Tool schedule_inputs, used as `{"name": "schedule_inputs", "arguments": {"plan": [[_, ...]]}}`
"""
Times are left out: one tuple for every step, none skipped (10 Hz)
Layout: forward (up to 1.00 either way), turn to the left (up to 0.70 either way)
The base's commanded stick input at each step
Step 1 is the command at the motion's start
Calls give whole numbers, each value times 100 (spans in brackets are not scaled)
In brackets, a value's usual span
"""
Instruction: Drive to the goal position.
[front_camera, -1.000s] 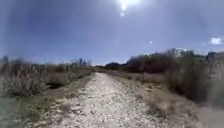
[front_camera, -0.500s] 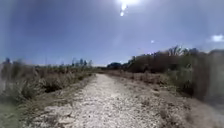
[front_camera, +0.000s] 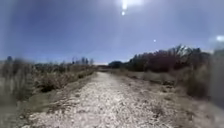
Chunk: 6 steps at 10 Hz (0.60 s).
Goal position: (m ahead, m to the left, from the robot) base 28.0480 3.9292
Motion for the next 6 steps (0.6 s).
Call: {"name": "schedule_inputs", "arguments": {"plan": [[70,0],[70,0],[70,0],[70,0],[70,0],[70,0]]}}
